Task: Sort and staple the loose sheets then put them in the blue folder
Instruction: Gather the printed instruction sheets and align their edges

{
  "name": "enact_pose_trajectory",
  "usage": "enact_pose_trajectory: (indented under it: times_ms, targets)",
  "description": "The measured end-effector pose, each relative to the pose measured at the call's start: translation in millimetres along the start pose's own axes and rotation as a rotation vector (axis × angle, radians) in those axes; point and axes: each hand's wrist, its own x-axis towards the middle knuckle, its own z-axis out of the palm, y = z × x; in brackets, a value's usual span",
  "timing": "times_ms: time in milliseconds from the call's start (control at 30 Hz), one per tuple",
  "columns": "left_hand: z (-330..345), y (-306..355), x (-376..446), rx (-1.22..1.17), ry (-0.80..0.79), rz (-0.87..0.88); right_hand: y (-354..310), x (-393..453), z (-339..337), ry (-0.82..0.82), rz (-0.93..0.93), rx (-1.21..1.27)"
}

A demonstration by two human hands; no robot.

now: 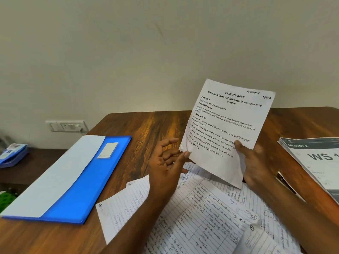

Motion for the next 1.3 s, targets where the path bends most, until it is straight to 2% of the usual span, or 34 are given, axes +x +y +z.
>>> enact_pose_trajectory:
  times_ms: [167, 533, 767, 1067, 1300]
  targets:
    - [-1, -5, 0, 0.035, -0.018, 0.064, 0, 0, -1, -0.004, -0.003, 0.006]
    - [-1, -7, 0, 0.025, -0.014, 0.030, -3, -4, 1, -0.020, 0.001, 0.010]
    - [-2, -12, 0, 0.059, -0.001, 0.130, -2, -4, 1, -0.017, 0.003, 0.014]
    - [-2, -10, -1, 0.174, 0.101, 0.066, -3, -4, 1, -0.020, -0.001, 0.011]
    - [-2, -7, -1, 0.201, 0.096, 0.066, -2, -5, 1, -0.045, -0.008, 0.030]
